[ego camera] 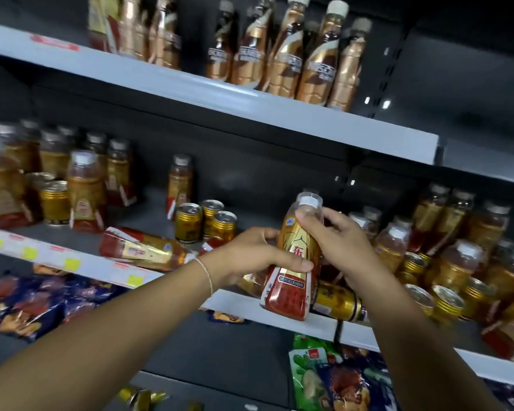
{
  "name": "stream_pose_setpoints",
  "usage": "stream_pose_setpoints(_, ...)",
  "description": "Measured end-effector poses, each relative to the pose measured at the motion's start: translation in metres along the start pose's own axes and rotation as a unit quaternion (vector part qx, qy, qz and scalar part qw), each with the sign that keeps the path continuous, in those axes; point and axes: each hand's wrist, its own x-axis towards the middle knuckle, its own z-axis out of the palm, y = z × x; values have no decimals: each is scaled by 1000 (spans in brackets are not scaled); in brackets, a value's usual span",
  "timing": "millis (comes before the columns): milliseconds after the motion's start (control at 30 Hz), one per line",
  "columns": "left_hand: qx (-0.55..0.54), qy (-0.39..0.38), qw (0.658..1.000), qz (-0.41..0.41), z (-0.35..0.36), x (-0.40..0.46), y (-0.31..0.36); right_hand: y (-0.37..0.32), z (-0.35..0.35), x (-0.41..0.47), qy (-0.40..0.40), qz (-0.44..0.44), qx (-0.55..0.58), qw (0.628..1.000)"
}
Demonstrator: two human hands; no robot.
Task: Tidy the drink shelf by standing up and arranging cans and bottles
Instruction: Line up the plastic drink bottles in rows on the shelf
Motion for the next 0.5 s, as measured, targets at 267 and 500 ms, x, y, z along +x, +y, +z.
stream_pose_setpoints(267, 18, 2, 998, -52, -96, -81, -8, -24, 111, 0, -62, 59, 19, 996)
stream_pose_setpoints(500, -9, 60, 997, -42, -161, -137, -25, -47, 198, -2, -102, 58, 86, 989)
